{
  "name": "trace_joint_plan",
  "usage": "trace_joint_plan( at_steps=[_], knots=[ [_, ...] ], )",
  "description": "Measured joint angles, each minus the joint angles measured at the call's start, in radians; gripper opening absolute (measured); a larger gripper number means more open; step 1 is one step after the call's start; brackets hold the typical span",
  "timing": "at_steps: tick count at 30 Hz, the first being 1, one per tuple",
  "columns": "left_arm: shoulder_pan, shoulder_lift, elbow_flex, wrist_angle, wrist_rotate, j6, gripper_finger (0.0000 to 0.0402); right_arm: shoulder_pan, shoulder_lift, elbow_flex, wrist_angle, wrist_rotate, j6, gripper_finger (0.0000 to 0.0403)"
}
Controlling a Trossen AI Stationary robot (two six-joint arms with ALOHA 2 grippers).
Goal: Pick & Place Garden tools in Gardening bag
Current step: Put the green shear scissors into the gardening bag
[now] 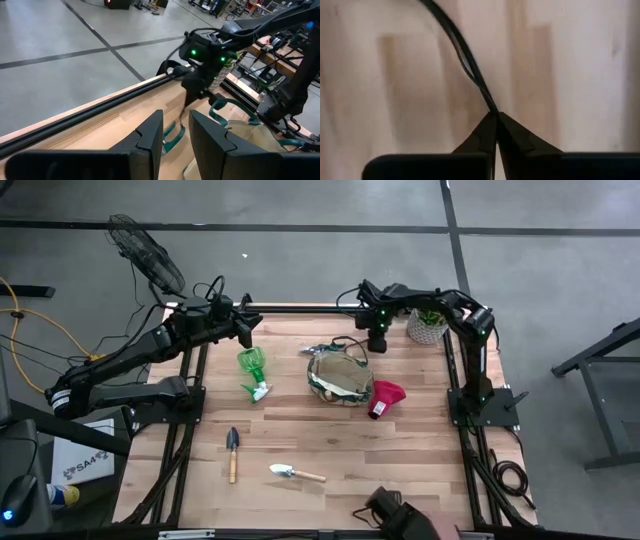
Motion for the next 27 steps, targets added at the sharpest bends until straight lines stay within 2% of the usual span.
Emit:
trace_joint_plan(
  at_steps=[5, 17, 27],
  knots=[
    [0.000, 0.000, 0.000, 0.009, 0.001, 0.007, 0.0090, 0.000, -0.109, 0.002, -0.016, 0.063, 0.085, 0.0003],
    [0.000, 0.000, 0.000, 0.085, 0.001, 0.142, 0.0090, 0.023, -0.367, 0.002, 0.020, 0.060, 0.337, 0.0003],
    [0.000, 0.017, 0.000, 0.247, 0.030, 0.172, 0.0090, 0.087, -0.424, 0.003, 0.176, -0.008, 0.496, 0.0003]
  ],
)
